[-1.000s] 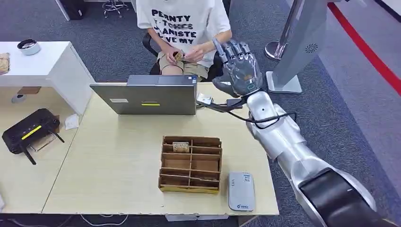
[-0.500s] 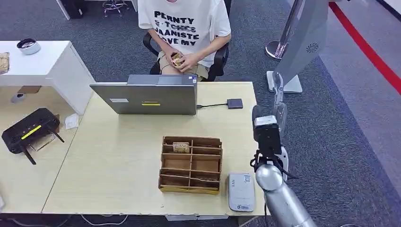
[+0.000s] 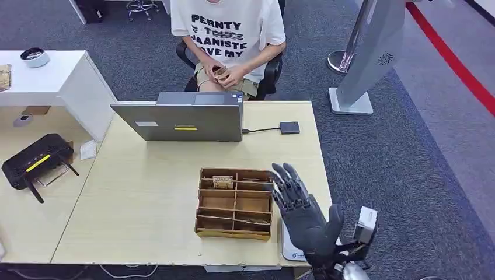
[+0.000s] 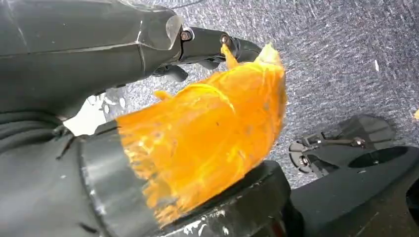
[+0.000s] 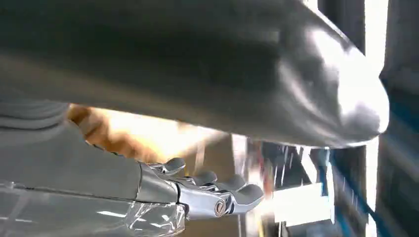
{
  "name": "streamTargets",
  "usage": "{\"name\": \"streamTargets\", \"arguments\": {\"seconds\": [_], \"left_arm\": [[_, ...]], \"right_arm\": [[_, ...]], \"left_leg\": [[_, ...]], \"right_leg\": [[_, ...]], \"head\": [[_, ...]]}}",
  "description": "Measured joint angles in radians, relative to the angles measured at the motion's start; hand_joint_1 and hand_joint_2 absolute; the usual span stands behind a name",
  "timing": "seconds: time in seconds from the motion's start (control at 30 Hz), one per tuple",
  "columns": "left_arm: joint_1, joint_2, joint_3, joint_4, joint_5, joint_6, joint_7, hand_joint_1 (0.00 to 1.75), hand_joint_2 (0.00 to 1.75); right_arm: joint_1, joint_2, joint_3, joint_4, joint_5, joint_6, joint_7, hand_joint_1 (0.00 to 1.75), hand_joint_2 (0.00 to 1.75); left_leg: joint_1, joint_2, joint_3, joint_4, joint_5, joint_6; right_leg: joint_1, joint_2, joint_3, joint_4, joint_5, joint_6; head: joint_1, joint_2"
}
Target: Pass the card to the sensor for recognition and then transmit it.
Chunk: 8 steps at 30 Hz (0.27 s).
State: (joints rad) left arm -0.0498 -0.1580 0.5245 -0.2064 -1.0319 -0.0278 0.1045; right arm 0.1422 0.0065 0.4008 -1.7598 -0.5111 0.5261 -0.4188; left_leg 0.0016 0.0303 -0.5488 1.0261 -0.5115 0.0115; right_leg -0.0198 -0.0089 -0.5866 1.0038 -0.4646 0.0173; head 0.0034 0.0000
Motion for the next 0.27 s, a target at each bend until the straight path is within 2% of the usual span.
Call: {"name": "streamTargets", "arguments": {"seconds": [0.1, 0.17, 0.27], "left_arm": [[0.000, 0.002, 0.000, 0.000, -0.011, -0.005, 0.000, 0.00, 0.00], [-0.001, 0.001, 0.009, 0.000, 0.052, 0.010, 0.033, 0.00, 0.00], [-0.002, -0.005, 0.077, 0.000, 0.124, 0.034, 0.072, 0.00, 0.00]], "right_arm": [[0.015, -0.021, 0.051, 0.011, -0.023, 0.103, -0.016, 0.00, 0.00], [0.017, -0.033, 0.080, 0.022, -0.019, 0.135, -0.024, 0.00, 0.00], [0.017, -0.049, 0.115, 0.031, 0.001, 0.156, -0.031, 0.00, 0.00]], "left_leg": [[0.000, 0.000, 0.000, 0.000, 0.000, 0.000], [0.000, 0.000, 0.000, 0.000, 0.000, 0.000], [0.000, 0.000, 0.001, 0.000, 0.000, 0.000]], "right_leg": [[0.000, 0.000, 0.000, 0.000, 0.000, 0.000], [0.000, 0.000, 0.001, 0.000, 0.000, 0.000], [0.000, 0.000, 0.001, 0.000, 0.000, 0.000]], "head": [[0.000, 0.000], [0.000, 0.000], [0.000, 0.000]]}}
